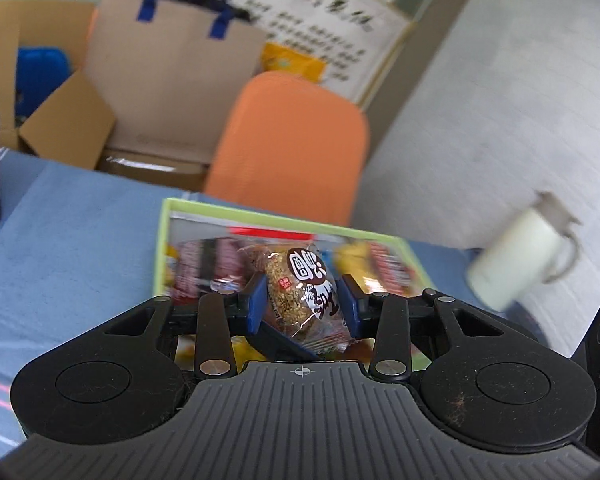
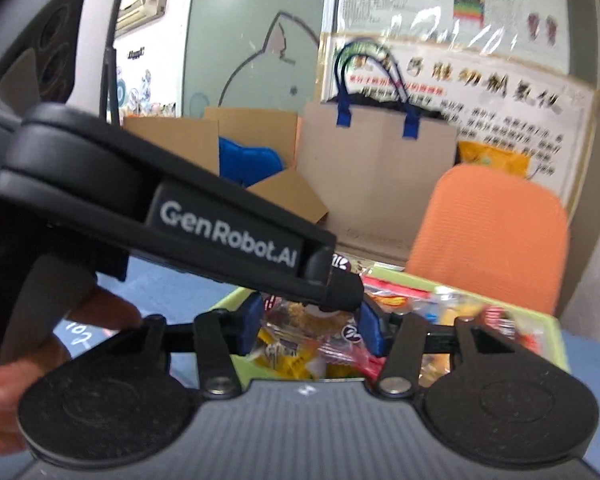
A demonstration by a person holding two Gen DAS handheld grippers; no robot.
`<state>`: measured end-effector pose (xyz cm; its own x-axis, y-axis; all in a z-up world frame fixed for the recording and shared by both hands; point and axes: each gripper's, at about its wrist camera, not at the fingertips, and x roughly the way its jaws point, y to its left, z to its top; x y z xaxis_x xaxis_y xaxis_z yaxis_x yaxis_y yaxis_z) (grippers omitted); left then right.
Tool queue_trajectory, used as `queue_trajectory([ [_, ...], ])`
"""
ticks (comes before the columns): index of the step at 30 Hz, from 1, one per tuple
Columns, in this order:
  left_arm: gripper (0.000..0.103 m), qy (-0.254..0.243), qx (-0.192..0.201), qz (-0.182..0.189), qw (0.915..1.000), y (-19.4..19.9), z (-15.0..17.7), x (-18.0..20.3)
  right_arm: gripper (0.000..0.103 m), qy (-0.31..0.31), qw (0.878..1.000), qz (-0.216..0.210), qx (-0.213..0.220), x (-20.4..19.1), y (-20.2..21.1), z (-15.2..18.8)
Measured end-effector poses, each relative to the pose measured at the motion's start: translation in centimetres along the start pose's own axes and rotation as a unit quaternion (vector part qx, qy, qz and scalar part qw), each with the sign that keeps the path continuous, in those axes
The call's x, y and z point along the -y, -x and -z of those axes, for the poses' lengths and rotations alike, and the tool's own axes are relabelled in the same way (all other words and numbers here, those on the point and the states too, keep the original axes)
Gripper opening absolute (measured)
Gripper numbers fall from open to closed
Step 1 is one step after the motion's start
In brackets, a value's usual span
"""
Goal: Organize snacks
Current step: 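Grasp the round biscuit packet with the left gripper and drop it into the box, then lower the left gripper onto the green pea bag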
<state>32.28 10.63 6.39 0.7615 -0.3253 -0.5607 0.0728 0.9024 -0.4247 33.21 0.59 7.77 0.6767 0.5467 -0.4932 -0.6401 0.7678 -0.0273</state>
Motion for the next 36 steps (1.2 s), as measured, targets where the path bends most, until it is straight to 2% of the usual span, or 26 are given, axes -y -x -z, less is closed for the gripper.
queue_trajectory([
  [3,0.017,0.017,-0.032,-0.022,0.9991,-2.6,0.3,-2.1,0.055,-0.004,1.0,-0.015,-0.026,0.3,-2.6,0.7],
  [5,0.017,0.018,-0.024,-0.019,0.9994,-2.7,0.6,-2.6,0.059,-0.005,1.0,-0.015,-0.02,0.5,-2.2,0.9],
  [7,0.025,0.031,-0.02,-0.006,0.9993,-2.5,0.6,-3.0,0.069,-0.004,1.0,-0.011,-0.013,0.6,-1.6,1.0],
  [8,0.035,0.036,-0.015,0.001,0.9993,-2.3,0.5,-3.0,0.071,-0.001,1.0,-0.006,-0.005,0.5,-0.7,1.2],
  [10,0.048,0.04,0.003,0.01,0.9991,-1.1,0.5,-2.8,0.089,-0.008,0.999,-0.004,0.031,1.2,1.6,1.4],
  [12,0.056,0.037,0.029,0.008,0.9989,0.7,0.5,-2.4,0.101,-0.024,0.997,-0.001,0.074,2.1,5.2,1.8],
  [14,0.061,0.031,0.048,0.013,0.9983,2.7,0.8,-1.8,0.101,-0.027,0.995,0.013,0.098,3.0,9.0,2.7],
  [16,0.067,0.029,0.059,0.026,0.9975,4.5,1.7,-1.5,0.102,-0.026,0.994,0.035,0.103,3.8,12.3,4.2],
  [18,0.07,0.03,0.062,0.038,0.9969,5.9,3.2,-1.3,0.102,-0.032,0.995,0.048,0.08,4.9,14.5,6.5],
  [20,0.071,0.027,0.051,0.053,0.9969,6.5,5.3,-0.9,0.102,-0.043,0.997,0.058,0.038,6.4,15.7,9.2],
  [23,0.071,0.034,0.01,0.067,0.9971,5.6,8.4,-0.1,0.102,-0.054,0.993,0.102,-0.03,9.2,14.8,12.4],
  [25,0.071,0.039,-0.023,0.07,0.9966,4.4,10.1,0.4,0.102,-0.064,0.991,0.111,-0.049,11.4,13.6,13.2],
  [29,0.07,0.048,-0.069,0.061,0.9946,2.6,12.1,1.2,0.102,-0.044,0.992,0.101,-0.063,14.8,10.6,12.6],
  [33,0.07,0.032,-0.075,0.041,0.9958,2.4,12.8,1.9,0.102,0.001,0.992,0.078,-0.101,16.3,7.3,12.6],
  [36,0.071,0.034,-0.081,0.031,0.9957,1.9,12.8,1.8,0.102,0.006,0.992,0.044,-0.116,16.8,5.9,13.0],
])
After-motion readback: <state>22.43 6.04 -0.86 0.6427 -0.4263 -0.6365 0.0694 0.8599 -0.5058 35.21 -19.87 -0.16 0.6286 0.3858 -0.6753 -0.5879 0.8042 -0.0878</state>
